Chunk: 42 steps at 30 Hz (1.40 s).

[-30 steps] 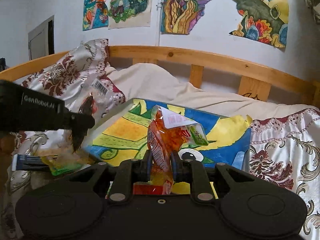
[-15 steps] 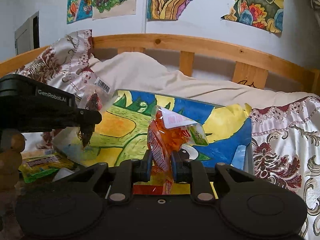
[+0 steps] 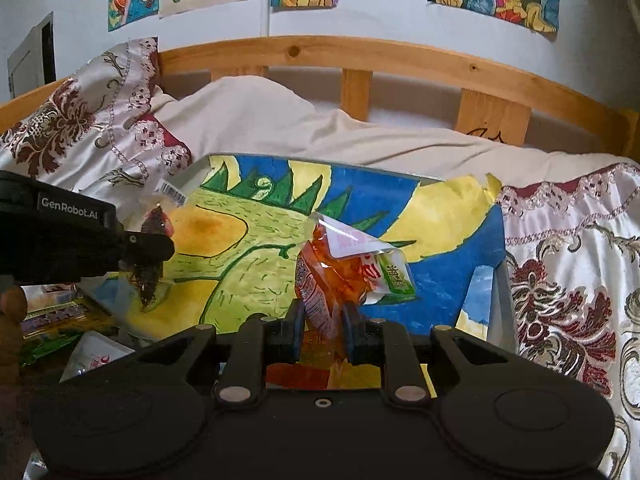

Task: Organize snacks
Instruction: 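Carry the dark strip and orange-red packet over the tray with both tools, then open the left tool over the tray while the right tool releases the orange-red packet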

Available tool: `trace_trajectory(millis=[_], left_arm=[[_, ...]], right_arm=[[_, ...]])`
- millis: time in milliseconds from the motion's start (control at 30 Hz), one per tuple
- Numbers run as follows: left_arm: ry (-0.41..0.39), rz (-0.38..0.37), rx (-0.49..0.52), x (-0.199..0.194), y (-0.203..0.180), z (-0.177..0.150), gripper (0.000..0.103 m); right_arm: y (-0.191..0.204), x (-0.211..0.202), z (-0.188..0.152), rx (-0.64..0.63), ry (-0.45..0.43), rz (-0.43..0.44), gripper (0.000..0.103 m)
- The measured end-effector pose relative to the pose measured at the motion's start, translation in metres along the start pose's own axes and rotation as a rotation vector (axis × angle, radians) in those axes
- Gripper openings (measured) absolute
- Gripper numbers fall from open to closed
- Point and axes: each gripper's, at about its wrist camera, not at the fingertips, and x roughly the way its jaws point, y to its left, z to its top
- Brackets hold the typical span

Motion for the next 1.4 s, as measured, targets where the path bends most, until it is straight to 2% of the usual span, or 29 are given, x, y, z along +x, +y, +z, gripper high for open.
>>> trace_trajectory(millis=[267,533,633,700,733,800,833,900,1000,1167,1400], left_arm=[[0.024,0.067,-0.001,0.002,0.003,0.001,0.018],[0.037,0.125,0.053,0.006,0.0,-0.004,0.024],[0.04,0.143,0.062,0.004,-0.002,-0.004,0.034],[0.036,0.158,0.071,0.002,-0.003,-0.004,0.05],[0.034,0.166,0.072,0.0,-0.004,-0.004,0.054],[0.028,0.178,0.08,-0.004,-0.007,-0.005,0.067],[0.021,0.186,0.086,-0.007,-0.008,-0.005,0.07],[0.006,0.19,0.098,-0.013,-0.011,-0.006,0.078],[-0.016,0.192,0.113,-0.024,-0.016,-0.008,0.085],[-0.087,0.202,0.154,-0.049,-0.026,-0.01,0.093],[-0.194,0.235,0.234,-0.085,-0.04,-0.016,0.102]], right_arm=[[0.002,0.003,0.0,-0.008,0.001,0.001,0.022],[0.003,0.0,0.002,-0.001,-0.004,0.007,0.024],[0.002,-0.003,0.003,0.009,-0.013,0.009,0.025],[0.002,-0.005,0.004,0.017,-0.015,0.013,0.031],[0.002,-0.006,0.005,0.019,-0.017,0.013,0.032],[0.002,-0.008,0.006,0.027,-0.019,0.017,0.038],[0.001,-0.009,0.006,0.034,-0.021,0.021,0.039],[0.0,-0.013,0.007,0.049,-0.026,0.028,0.049],[0.0,-0.021,0.008,0.066,-0.04,0.032,0.062],[-0.003,-0.041,0.011,0.1,-0.076,0.036,0.074],[-0.004,-0.08,0.013,0.091,-0.174,0.018,0.09]])
